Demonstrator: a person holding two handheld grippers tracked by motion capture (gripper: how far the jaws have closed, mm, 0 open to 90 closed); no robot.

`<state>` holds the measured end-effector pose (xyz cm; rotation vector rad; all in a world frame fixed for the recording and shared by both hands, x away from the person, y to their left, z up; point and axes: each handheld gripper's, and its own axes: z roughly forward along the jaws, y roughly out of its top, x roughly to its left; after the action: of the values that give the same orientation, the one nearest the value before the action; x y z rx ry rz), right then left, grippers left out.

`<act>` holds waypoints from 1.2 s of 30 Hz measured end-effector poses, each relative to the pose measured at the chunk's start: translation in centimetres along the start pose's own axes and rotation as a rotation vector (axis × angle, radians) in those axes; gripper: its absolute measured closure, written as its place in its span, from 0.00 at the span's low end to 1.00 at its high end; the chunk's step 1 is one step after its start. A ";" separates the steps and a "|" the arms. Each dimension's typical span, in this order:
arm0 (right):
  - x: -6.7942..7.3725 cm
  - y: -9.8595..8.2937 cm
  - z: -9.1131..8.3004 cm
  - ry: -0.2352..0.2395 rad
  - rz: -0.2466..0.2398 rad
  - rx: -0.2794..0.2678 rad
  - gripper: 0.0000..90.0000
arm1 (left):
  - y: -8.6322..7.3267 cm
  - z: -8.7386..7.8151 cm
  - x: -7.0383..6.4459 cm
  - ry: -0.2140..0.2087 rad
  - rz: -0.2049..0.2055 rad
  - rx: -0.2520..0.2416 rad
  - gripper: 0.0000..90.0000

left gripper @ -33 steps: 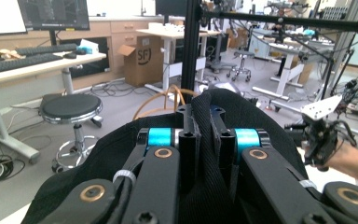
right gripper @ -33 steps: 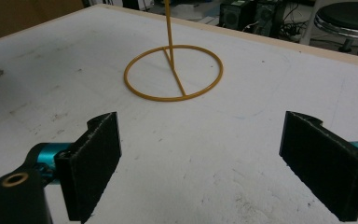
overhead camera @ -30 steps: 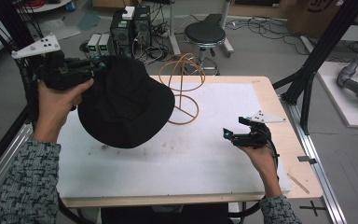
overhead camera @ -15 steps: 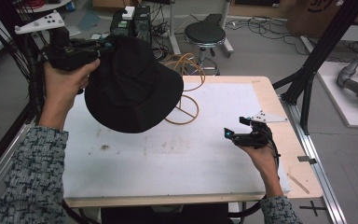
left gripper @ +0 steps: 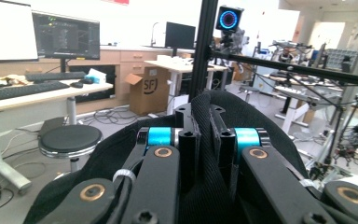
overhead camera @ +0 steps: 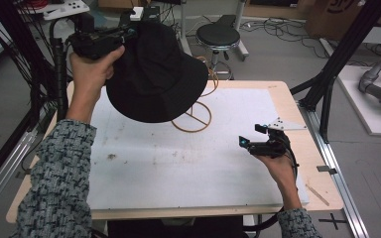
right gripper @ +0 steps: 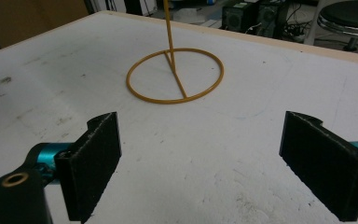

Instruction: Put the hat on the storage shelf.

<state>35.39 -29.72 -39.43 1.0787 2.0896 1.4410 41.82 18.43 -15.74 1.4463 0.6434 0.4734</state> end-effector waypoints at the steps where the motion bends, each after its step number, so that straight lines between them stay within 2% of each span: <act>1: 0.0 0.0 0.0 0.002 0.001 -0.001 0.14 | -0.1 0.4 0.1 0.009 -0.001 -0.002 0.94; 5: 0.0 0.0 0.0 0.005 0.005 -0.002 0.14 | -0.6 1.4 0.2 0.023 -0.022 -0.011 0.94; 10: -0.1 -0.1 -0.1 0.009 0.001 -0.005 0.14 | -1.4 3.5 0.1 0.052 -0.043 -0.021 0.94; 17: -0.3 -0.2 0.0 0.013 0.006 -0.001 0.14 | -2.4 5.9 -0.4 0.079 -0.042 -0.006 0.94; 26: -0.4 -0.2 0.0 0.016 0.006 -0.001 0.14 | -4.2 8.5 -1.2 0.079 -0.034 0.024 0.94; 31: -0.4 -0.2 -0.1 0.017 0.010 0.001 0.14 | -5.2 9.6 -1.7 0.089 -0.004 0.049 0.94; 36: -0.4 -0.2 0.0 0.019 0.005 0.003 0.14 | -5.9 10.5 -1.9 0.095 -0.006 0.056 0.94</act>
<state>35.56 -30.01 -39.66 1.0762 2.1039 1.4568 46.80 8.83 -21.26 1.4811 0.7410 0.5255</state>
